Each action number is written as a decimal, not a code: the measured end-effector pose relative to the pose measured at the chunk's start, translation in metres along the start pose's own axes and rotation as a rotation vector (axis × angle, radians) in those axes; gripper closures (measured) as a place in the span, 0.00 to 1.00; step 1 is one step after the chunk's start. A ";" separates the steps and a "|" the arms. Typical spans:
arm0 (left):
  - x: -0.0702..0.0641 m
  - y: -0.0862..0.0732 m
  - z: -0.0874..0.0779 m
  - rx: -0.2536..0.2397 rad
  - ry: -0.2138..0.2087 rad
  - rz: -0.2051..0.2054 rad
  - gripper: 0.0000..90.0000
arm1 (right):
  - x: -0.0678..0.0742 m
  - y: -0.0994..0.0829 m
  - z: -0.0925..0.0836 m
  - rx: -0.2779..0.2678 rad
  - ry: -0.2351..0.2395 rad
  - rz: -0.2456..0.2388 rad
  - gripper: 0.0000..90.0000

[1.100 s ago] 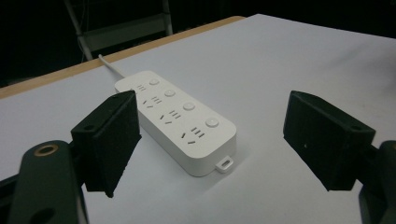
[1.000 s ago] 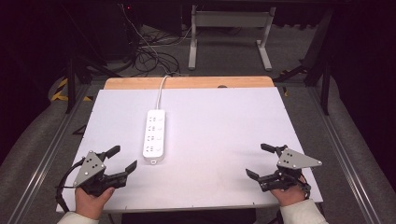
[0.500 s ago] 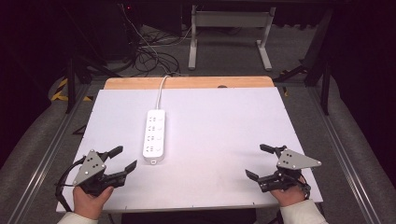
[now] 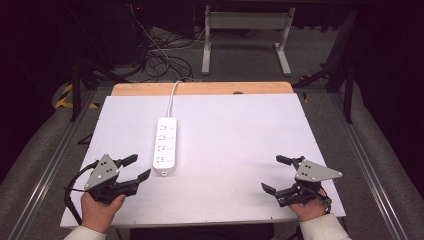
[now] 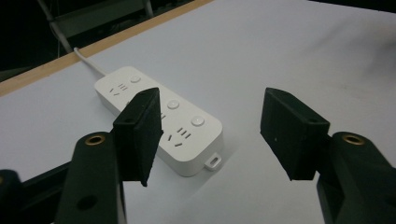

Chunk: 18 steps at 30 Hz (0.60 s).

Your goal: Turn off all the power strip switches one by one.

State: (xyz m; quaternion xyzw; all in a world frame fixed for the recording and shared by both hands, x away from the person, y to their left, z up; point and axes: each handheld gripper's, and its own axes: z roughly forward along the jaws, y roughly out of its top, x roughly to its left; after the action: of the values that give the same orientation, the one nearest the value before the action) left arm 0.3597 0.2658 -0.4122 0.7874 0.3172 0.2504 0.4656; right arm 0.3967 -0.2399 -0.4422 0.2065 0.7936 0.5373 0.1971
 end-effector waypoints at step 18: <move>0.001 0.025 0.035 0.051 -0.032 0.033 0.51 | 0.000 0.000 0.001 -0.002 0.014 -0.005 0.04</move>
State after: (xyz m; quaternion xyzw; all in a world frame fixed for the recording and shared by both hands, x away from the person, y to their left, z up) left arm 0.3914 0.2370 -0.4055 0.8081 0.3028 0.2373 0.4461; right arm 0.3969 -0.2391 -0.4425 0.2007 0.7950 0.5390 0.1928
